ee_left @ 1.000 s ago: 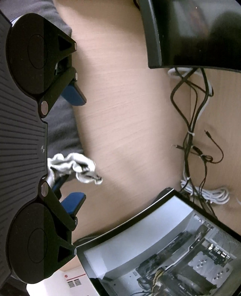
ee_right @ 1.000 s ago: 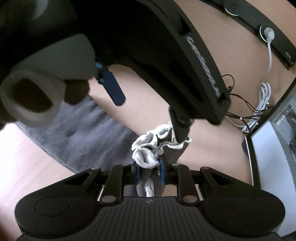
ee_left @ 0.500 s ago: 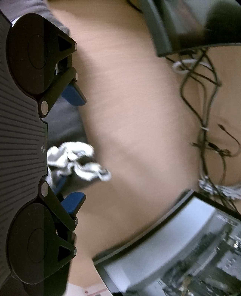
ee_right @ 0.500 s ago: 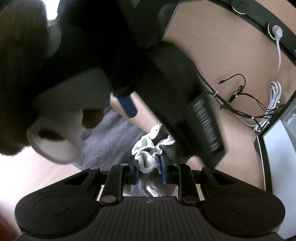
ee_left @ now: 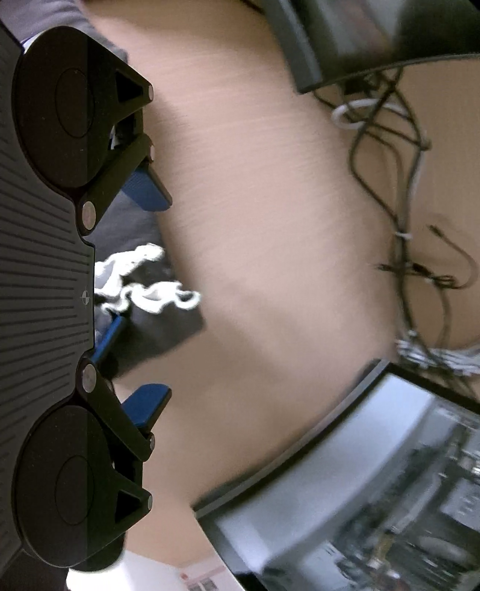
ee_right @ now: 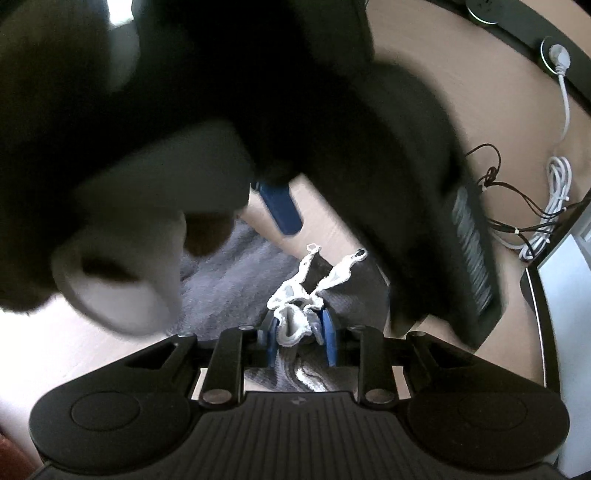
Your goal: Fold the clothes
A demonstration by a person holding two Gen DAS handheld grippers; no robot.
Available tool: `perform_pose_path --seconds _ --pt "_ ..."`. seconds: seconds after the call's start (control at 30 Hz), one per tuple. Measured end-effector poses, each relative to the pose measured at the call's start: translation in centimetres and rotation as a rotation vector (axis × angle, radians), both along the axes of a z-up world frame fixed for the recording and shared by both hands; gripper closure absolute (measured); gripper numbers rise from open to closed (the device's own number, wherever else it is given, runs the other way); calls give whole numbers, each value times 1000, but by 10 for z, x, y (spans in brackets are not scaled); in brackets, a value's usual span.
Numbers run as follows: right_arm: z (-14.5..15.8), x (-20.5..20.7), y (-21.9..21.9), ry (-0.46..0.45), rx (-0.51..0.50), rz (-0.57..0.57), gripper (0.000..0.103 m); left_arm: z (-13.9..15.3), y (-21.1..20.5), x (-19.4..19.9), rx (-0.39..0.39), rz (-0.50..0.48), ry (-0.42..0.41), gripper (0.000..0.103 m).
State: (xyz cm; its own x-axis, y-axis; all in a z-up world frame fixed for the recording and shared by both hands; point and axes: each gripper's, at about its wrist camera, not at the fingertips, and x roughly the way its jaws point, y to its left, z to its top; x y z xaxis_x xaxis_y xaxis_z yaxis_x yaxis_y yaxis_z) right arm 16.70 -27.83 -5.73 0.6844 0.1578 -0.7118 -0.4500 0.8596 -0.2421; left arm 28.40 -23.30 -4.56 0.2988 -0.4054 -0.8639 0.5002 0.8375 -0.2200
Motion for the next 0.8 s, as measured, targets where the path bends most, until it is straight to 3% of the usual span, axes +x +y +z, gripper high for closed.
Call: perform_pose_path --seconds 0.1,0.33,0.6,0.73,0.8 --pt "-1 -2 -1 3 12 4 76 -10 5 7 2 30 47 0" --pt "3 -2 -14 19 71 -18 76 -12 11 3 29 28 15 1" --pt "-6 -1 -10 31 112 -32 73 11 17 4 -72 43 7 1" --pt "-10 -2 -8 34 125 -23 73 1 6 2 81 28 -46 1" --pt "-8 -4 -13 44 158 -24 73 -8 8 3 121 29 -49 0"
